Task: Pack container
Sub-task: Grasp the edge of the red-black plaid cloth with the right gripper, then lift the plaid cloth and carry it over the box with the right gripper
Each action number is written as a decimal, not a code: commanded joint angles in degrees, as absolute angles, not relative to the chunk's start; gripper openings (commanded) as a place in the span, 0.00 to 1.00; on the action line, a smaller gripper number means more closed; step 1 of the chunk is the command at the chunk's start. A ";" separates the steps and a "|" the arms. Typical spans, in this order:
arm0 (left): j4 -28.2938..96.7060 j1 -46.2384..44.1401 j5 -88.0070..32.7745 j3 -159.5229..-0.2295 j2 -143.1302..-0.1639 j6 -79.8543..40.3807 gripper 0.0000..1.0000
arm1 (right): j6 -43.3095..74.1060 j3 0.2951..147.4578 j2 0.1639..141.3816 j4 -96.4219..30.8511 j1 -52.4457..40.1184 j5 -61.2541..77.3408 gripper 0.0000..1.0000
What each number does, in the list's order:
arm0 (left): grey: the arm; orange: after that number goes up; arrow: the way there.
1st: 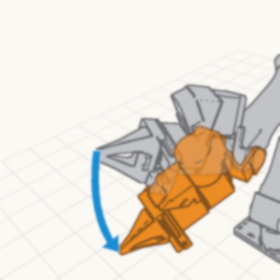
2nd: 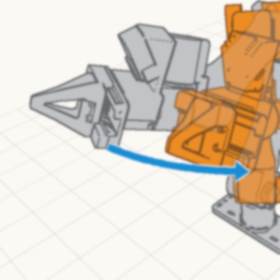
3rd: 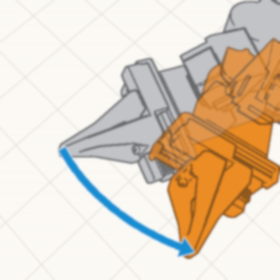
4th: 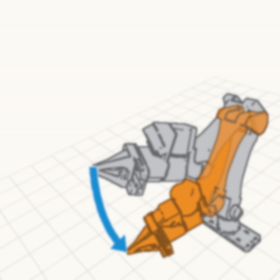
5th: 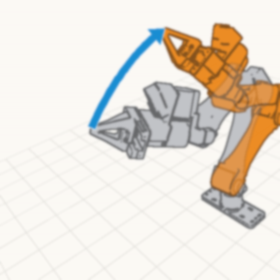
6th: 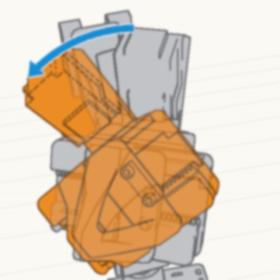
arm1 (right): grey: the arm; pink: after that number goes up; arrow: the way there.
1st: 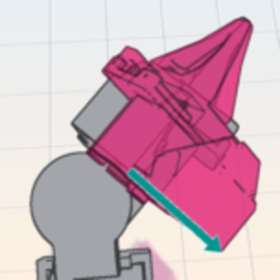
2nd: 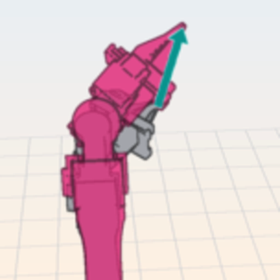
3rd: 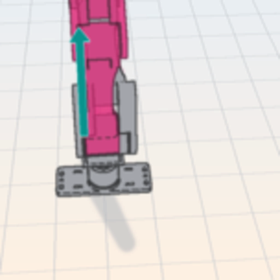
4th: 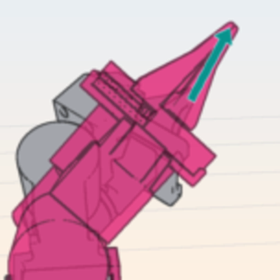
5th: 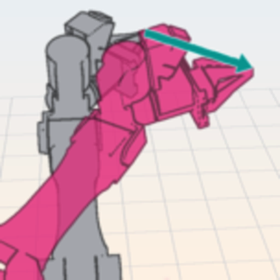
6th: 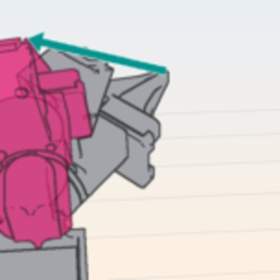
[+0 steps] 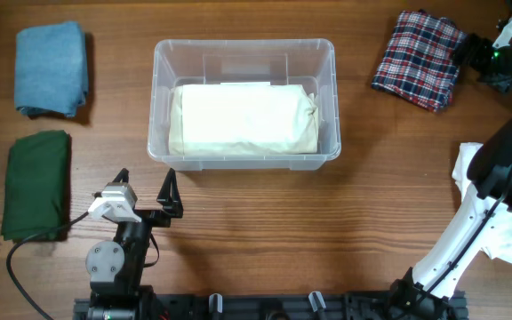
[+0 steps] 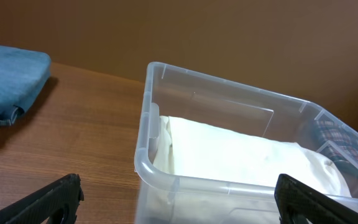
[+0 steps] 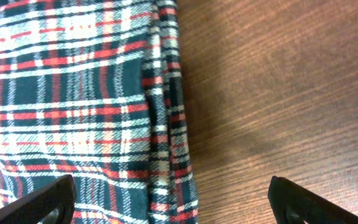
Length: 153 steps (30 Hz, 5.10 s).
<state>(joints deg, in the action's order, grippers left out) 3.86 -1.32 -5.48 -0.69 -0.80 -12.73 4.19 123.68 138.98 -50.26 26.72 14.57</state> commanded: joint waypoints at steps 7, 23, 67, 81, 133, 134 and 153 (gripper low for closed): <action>3.92 -0.89 -5.74 -0.34 -0.43 -12.43 1.00 | 1.37 122.10 140.57 -50.72 26.55 23.14 1.00; 3.92 -0.89 -5.74 -0.34 -0.43 -12.40 1.00 | -2.46 121.36 145.18 -48.86 27.73 25.78 0.99; 3.92 -0.89 -5.74 -0.34 -0.43 -12.43 1.00 | 3.14 121.38 157.56 -38.68 20.32 39.13 0.18; 3.92 -0.89 -5.74 -0.34 -0.43 -12.40 1.00 | -6.22 121.60 153.97 -43.94 20.32 43.16 0.04; 3.92 -0.89 -5.74 -0.34 -0.43 -12.43 1.00 | 14.52 121.58 101.51 -56.01 4.40 31.38 0.04; 3.92 -0.89 -5.74 -0.34 -0.43 -12.43 1.00 | 15.90 121.58 101.71 -55.72 2.66 31.33 0.04; 3.92 -0.89 -5.74 -0.34 -0.43 -12.43 1.00 | 39.20 121.36 109.65 -43.29 -22.83 25.02 0.04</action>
<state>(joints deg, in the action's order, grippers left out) 3.86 -1.32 -5.50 -0.69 -0.80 -12.73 34.39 120.97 105.82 -44.69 -20.12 26.81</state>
